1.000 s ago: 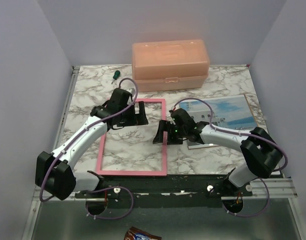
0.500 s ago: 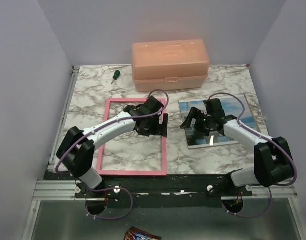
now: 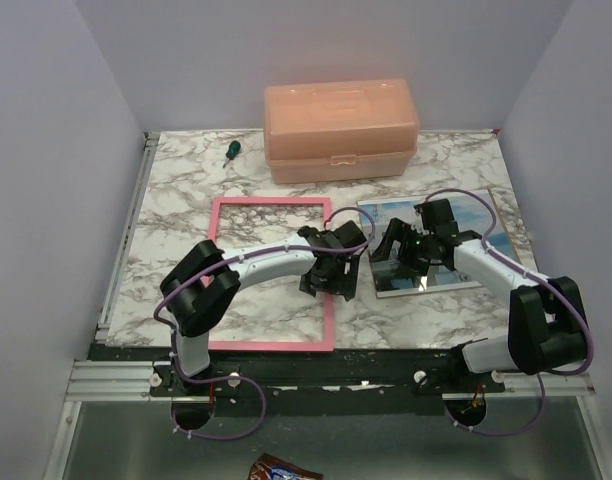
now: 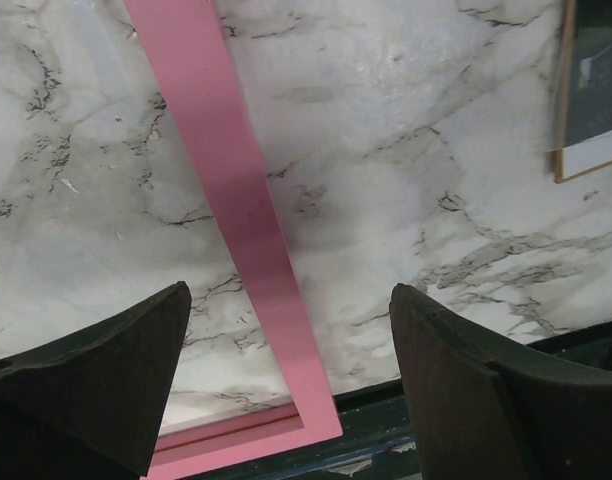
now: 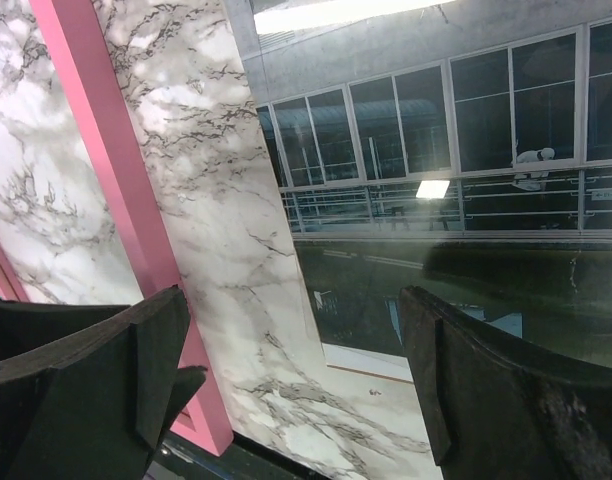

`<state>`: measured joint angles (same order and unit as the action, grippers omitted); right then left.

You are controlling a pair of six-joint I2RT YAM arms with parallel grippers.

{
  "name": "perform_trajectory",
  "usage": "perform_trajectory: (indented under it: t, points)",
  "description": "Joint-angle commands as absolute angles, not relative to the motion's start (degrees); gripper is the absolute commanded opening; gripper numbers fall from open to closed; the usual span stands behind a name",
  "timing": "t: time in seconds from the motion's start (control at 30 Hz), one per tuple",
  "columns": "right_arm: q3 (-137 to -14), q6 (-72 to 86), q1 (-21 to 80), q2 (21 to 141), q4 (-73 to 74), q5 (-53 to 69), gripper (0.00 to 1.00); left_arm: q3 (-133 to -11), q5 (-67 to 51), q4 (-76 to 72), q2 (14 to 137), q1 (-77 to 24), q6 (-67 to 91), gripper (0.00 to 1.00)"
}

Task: Put the photo into the frame
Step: Turn over the photo frame at the center of the board.

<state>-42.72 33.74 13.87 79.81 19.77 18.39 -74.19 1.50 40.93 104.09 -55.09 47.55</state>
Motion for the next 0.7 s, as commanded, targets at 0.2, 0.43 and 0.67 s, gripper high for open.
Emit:
perform_trajectory:
  t: [0.2,0.43,0.67]
  points:
    - [-44.65,30.69,13.71,79.49,22.16,22.47,0.93,-74.16,3.12,40.35,108.8,-57.4,49.16,0.64]
    - [-45.16,30.47,13.71,79.7,21.71,24.58,0.93,-71.61,3.49,39.2,106.58,-57.66,48.72,0.21]
    - [-45.89,31.97,13.67,80.17,18.83,29.7,0.93,-69.73,6.1,41.35,99.34,-58.0,48.36,0.0]
